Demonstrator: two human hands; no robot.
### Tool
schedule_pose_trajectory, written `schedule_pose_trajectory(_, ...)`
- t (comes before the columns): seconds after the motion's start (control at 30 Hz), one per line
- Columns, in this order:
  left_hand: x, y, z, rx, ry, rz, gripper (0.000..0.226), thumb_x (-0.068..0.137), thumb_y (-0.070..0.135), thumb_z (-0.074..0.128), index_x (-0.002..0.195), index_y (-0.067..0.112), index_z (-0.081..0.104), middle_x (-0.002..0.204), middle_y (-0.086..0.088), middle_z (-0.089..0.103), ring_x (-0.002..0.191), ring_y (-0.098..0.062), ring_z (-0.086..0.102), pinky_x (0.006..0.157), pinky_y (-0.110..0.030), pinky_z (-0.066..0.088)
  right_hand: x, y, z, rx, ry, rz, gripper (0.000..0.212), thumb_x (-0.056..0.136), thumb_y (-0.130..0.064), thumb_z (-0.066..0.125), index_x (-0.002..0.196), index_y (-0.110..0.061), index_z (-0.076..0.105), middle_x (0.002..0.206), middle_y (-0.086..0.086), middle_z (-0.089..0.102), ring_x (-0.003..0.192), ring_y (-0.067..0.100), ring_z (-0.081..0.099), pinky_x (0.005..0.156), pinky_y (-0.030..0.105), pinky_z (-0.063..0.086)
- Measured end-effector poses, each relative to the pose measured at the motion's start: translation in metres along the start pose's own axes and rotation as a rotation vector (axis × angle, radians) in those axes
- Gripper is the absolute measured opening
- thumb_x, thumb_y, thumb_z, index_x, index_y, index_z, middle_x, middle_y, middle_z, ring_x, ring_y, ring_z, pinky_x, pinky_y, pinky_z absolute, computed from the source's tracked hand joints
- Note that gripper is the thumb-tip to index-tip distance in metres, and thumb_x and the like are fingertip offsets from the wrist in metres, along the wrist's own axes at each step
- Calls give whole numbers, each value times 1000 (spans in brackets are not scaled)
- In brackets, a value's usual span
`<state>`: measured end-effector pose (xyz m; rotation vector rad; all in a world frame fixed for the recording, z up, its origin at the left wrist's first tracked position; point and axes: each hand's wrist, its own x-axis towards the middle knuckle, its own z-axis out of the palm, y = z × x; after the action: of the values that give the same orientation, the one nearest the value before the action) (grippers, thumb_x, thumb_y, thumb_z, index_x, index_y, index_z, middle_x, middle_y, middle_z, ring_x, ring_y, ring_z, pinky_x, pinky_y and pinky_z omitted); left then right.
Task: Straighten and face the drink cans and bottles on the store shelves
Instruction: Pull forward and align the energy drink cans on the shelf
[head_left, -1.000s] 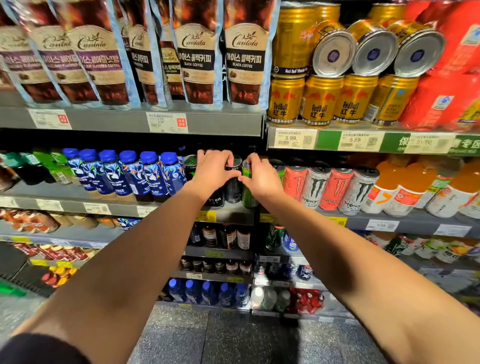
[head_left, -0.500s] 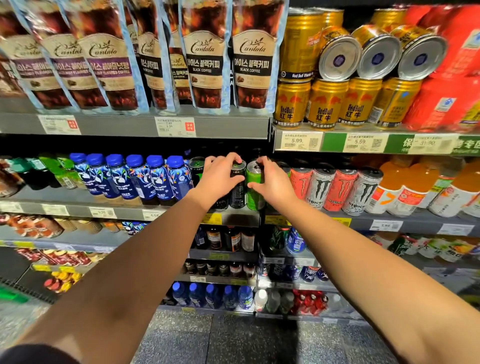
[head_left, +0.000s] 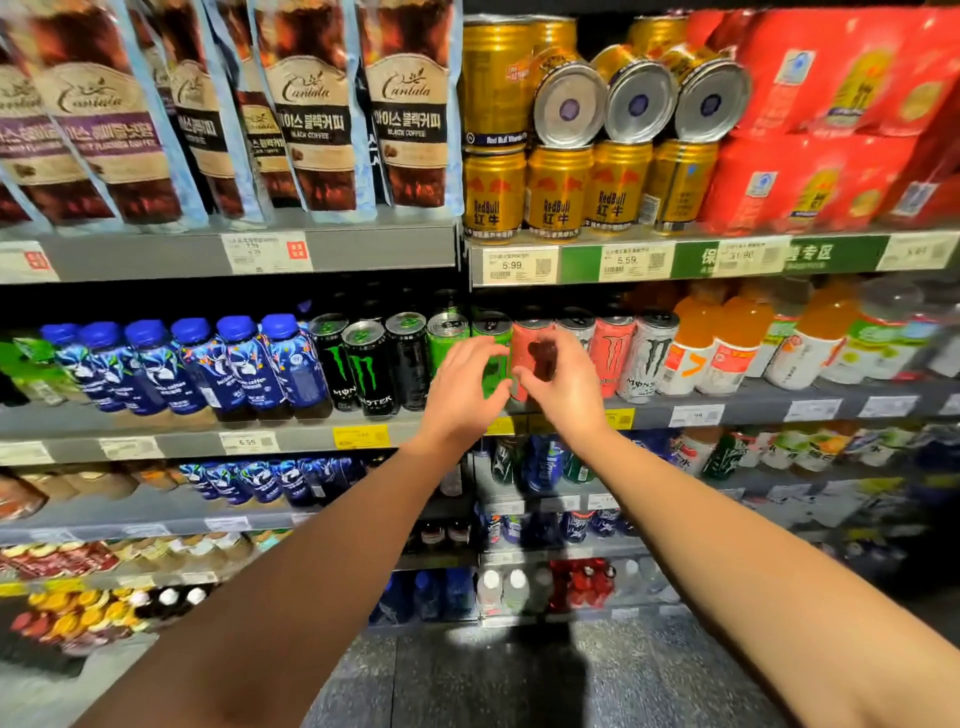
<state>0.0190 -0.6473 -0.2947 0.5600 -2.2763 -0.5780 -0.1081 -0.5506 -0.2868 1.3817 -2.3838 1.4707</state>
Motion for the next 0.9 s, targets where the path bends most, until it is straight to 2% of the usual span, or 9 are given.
schedule_pose_trajectory(0.07,2,14,12,-60,-8,-83,38,85,21,70,122,16,60,127,2,57,119,-17,53,100,-38,45,0,8,-8,-16,47,26,47,80,-24,78,119,-11,56,114,4,58,110,19,53,95,27,42)
schedule_pose_trajectory(0.13,6,27,21,-137,17,-208,42,84,22,73,123,20,58,121,8,54,100,-10,58,85,-34,51,1,13,-17,-12,128,82,48,81,-26,77,119,-8,55,114,6,55,112,20,50,96,25,39)
schedule_pose_trajectory(0.23,14,44,36,-181,63,-373,54,83,26,76,132,20,54,122,6,52,91,-9,61,74,-25,48,5,24,-29,43,185,194,62,80,-28,80,128,-6,49,122,8,51,118,23,48,103,38,42)
schedule_pose_trajectory(0.37,27,56,49,-111,78,-441,73,84,26,76,147,19,40,129,3,51,90,-9,59,80,-22,45,12,37,-38,38,-3,240,83,83,-32,75,150,-17,29,148,7,34,138,22,34,113,38,31)
schedule_pose_trajectory(0.43,33,57,52,-8,56,-471,77,85,25,73,151,16,33,124,-2,56,100,-16,59,81,-21,40,15,43,-40,35,-79,236,84,85,-32,73,153,-24,24,151,8,28,139,25,34,111,40,33)
schedule_pose_trajectory(0.53,36,57,59,69,0,-501,81,87,29,71,154,19,26,127,-7,62,116,-26,58,89,-32,44,18,48,-40,-30,-140,191,79,87,-33,70,153,-30,27,149,11,28,135,29,41,108,41,37)
schedule_pose_trajectory(0.7,32,56,63,116,28,-462,61,88,29,68,142,26,41,125,-5,61,110,-26,61,90,-37,49,17,50,-35,-35,-64,109,67,85,-28,73,144,-19,41,136,14,41,123,28,48,101,39,44)
schedule_pose_trajectory(0.83,29,56,64,210,98,-389,46,85,35,72,122,20,51,121,-4,46,101,-26,59,73,-39,51,11,50,-28,-29,59,46,54,82,-23,76,127,-9,51,126,14,47,111,25,50,88,28,44)
schedule_pose_trajectory(0.9,28,55,66,155,120,-359,44,82,31,75,117,16,54,122,-5,45,106,-25,55,77,-40,52,11,48,-26,-31,81,41,45,82,-22,74,118,-8,51,125,13,50,115,27,49,92,37,47)
